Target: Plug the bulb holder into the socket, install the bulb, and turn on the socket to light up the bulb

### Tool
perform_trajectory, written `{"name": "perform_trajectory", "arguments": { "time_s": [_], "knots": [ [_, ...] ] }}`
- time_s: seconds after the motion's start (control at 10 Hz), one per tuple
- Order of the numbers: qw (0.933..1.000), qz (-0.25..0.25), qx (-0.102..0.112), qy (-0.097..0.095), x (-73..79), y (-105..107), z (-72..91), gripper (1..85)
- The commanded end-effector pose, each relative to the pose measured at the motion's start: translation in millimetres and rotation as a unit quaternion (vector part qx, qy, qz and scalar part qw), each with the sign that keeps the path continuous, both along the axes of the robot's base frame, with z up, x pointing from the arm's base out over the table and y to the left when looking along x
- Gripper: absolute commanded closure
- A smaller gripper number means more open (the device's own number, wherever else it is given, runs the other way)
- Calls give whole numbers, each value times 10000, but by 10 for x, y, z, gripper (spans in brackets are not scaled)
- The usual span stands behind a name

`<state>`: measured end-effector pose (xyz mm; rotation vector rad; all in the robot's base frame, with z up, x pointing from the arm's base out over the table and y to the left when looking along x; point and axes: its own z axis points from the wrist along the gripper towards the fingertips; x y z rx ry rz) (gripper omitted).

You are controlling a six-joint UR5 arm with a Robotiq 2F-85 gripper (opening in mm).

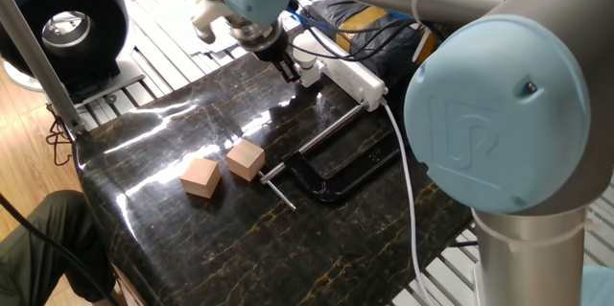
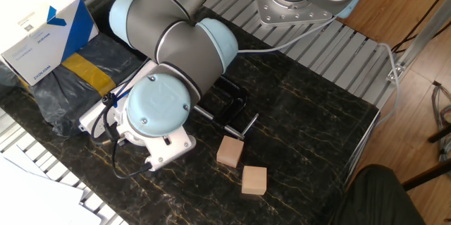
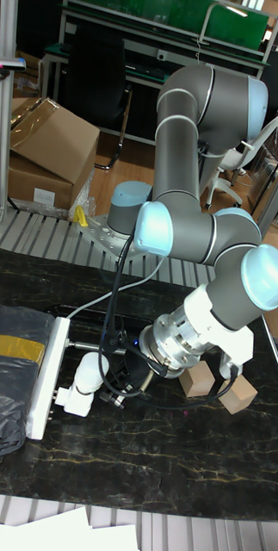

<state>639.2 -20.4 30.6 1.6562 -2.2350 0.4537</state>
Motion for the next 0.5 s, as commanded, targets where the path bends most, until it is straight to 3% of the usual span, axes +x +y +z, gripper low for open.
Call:
{"name": "perform_trajectory", "arguments": {
  "time_s": [0.0, 0.4],
  "knots": [
    [10000, -30, -75, -28, 16, -24, -16, 847],
    [9997, -96, -206, 84, -51, -71, 41, 847]
  ]
}}
